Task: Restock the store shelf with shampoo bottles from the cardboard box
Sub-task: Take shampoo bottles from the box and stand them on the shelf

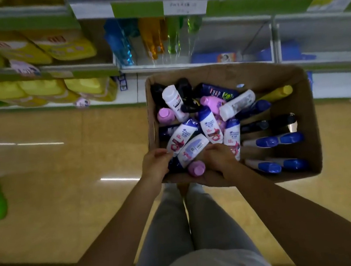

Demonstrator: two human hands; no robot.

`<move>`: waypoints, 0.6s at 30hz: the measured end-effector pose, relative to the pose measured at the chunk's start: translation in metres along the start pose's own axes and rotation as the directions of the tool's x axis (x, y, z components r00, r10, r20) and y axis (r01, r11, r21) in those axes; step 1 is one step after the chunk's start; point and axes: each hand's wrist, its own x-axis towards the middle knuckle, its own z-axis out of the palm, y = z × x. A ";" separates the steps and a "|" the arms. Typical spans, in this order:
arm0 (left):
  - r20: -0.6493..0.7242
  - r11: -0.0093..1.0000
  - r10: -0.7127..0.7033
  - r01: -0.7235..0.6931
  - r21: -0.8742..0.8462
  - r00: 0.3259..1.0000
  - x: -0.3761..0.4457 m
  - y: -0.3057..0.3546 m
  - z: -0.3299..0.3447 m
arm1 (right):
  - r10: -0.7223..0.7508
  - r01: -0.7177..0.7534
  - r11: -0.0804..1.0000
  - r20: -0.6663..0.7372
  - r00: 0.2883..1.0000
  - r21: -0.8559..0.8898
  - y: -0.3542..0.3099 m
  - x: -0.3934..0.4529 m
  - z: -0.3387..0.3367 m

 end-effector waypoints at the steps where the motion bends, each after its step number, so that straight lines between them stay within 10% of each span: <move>1: 0.006 1.000 -0.016 0.016 -0.009 1.000 0.003 -0.003 0.000 | 0.017 -0.019 0.999 0.058 0.998 0.027 0.004 -0.002 0.004; 18: 0.076 0.992 -0.055 0.063 -0.107 0.996 0.017 -0.011 -0.012 | 0.150 -0.128 0.954 0.060 0.987 -0.272 0.038 0.028 0.035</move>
